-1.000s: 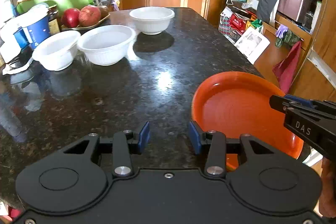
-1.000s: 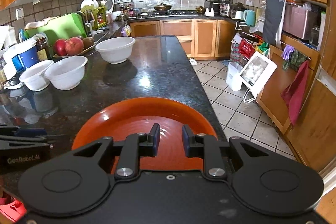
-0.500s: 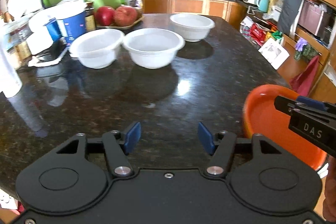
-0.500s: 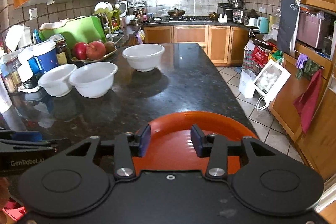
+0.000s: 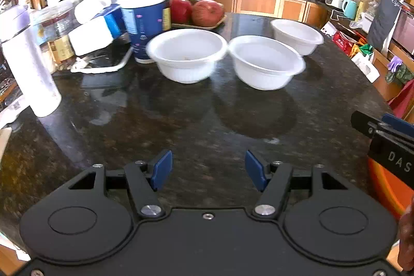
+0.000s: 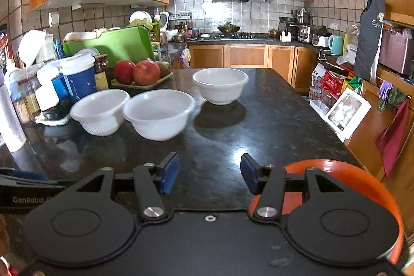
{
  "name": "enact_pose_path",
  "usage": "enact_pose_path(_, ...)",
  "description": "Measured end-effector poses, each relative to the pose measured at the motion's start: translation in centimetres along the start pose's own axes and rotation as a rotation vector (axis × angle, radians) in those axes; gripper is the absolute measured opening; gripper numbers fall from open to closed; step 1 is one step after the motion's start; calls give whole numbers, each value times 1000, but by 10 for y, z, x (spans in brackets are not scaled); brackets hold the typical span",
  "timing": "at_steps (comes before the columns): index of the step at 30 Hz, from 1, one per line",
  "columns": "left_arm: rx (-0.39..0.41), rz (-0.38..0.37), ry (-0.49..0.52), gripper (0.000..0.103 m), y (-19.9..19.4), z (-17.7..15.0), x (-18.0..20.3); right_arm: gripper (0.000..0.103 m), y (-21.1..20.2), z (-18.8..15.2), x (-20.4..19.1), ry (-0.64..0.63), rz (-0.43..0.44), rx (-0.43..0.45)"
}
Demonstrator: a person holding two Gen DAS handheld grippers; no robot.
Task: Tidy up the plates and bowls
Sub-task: 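Move both tools toward the white ribbed bowls on the counter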
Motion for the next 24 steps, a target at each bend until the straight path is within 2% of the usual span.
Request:
enact_pose_path(15,8,-15,30,66,29,20,-74,55,46,15,-88,47,65,-22)
enact_pose_path(19,34,-28,37,66,32,30,-89,55,61,24,-105,67,89,-39)
enact_pose_path(24,60,-38,28,65,35,43,-101,54,72,35,-123,24,107,-38)
Point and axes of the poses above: each gripper's, at about its wrist camera, not at the fingertips, and y roughly the way its jaws point, x to its right, z to its top, the point moved 6 cm from there along y, roughly the way its jaws point, and after that the axes turned 8 degrees about z, right-handed, at the moved point
